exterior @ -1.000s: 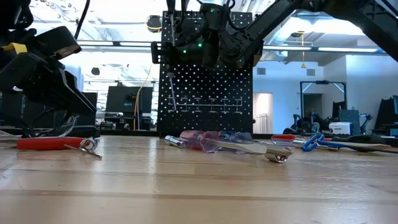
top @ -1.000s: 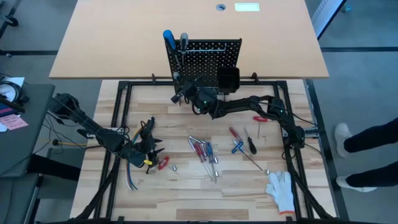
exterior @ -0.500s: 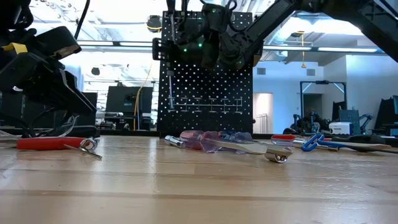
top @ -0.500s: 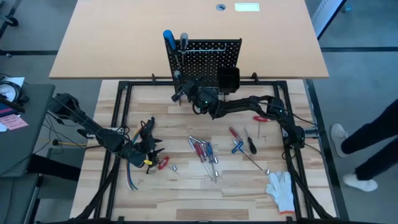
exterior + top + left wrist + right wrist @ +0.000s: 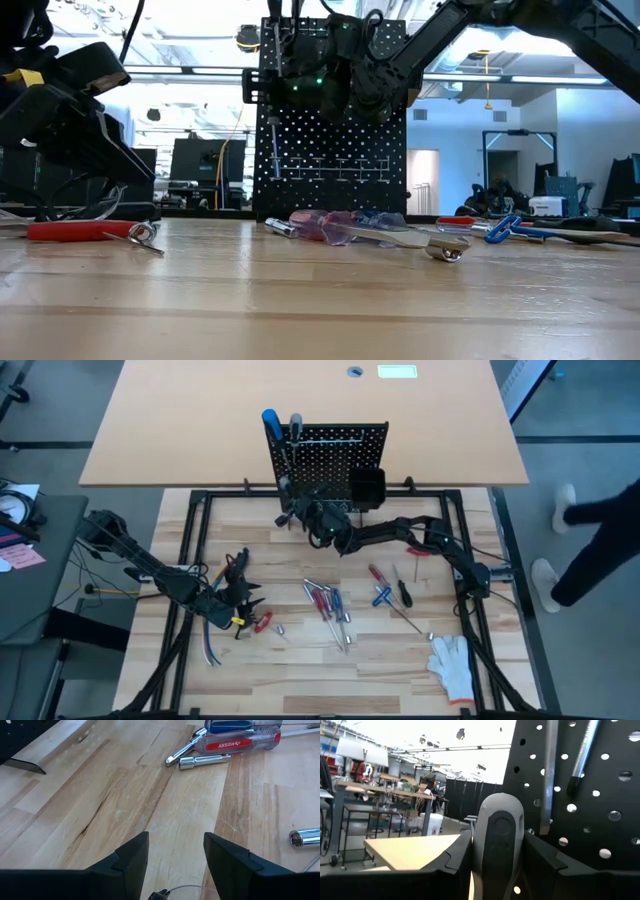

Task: Hang tools onto peg board
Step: Hang the gray screwdriver on the pegboard

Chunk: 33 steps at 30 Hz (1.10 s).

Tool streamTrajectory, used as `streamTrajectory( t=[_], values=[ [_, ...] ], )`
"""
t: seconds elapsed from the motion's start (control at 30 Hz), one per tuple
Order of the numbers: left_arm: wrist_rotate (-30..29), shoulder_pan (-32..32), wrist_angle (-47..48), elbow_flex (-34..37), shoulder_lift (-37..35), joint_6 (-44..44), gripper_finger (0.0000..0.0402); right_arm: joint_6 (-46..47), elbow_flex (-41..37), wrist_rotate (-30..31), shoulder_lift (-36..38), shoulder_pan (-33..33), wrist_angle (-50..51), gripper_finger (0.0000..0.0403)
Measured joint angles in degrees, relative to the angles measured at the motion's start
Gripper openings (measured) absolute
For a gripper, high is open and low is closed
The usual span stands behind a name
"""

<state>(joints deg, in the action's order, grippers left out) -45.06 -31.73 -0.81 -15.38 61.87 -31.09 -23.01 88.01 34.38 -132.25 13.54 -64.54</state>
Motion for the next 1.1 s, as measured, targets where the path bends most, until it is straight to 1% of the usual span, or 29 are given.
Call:
streamTrajectory(
  t=[0.23,0.53,0.67,0.9,1.1],
  values=[
    [-0.04,0.0,-0.01,0.0,0.0,0.0,0.0185,-5.7,-0.17,0.03,-0.24,-0.11,-4.79,0.0136],
    [-0.25,0.0,0.01,0.0,0.01,0.0,0.0185,-6.22,-0.17,0.06,-0.23,-0.78,-3.7,0.0136],
    [-0.69,0.0,0.01,0.0,0.02,0.0,0.0185,-6.19,-0.2,0.07,-0.24,-1.18,-5.08,0.0136],
    [-1.51,0.0,0.01,0.0,0.0,0.04,0.0185,-2.07,-0.22,-0.08,-0.28,-0.96,-6.44,0.0136],
    [-1.66,0.0,0.01,0.0,0.0,0.43,0.0185,-4.66,-0.22,-0.25,-0.28,-1.03,-7.1,0.0136]
  ],
)
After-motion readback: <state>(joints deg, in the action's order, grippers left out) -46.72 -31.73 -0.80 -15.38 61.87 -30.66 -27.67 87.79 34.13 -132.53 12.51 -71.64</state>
